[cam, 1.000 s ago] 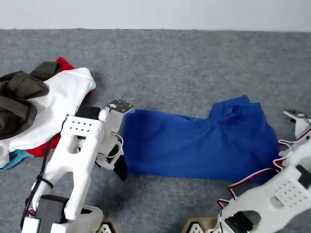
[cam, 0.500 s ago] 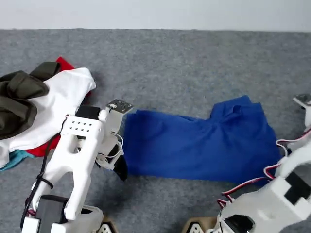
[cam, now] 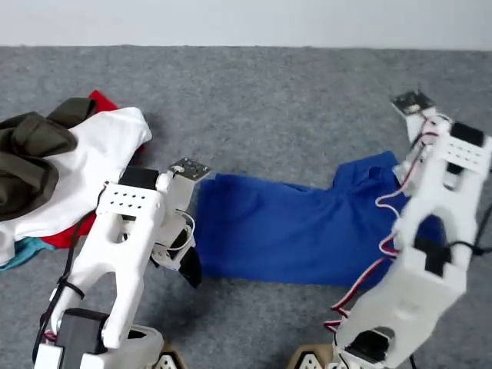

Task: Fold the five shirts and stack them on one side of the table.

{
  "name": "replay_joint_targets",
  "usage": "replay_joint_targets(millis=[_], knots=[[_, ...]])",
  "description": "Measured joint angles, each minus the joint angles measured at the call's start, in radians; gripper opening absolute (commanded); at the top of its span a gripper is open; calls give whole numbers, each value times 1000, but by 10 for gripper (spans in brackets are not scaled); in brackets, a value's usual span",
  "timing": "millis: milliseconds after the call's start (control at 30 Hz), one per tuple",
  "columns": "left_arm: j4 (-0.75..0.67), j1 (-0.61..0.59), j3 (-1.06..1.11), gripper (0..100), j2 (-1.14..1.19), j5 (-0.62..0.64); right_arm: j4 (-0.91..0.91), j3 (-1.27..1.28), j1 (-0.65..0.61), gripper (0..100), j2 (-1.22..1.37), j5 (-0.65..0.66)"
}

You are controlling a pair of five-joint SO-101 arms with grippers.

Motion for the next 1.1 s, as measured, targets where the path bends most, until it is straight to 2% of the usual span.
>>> replay_joint_targets(millis=[267,633,867,1033,1100], knots=[[0,0,0,294,0,0,-12,-365,-54,372,368,-18],[0,0,0,294,0,0,227,-970,-147,366,726,-61],[0,0,0,294,0,0,321,-1172,-149,165,850,-129],[0,0,0,294,0,0,333,-1223,-138,16,885,-155],[0,0,0,294,0,0,333,-1229,-138,13,888,-155]])
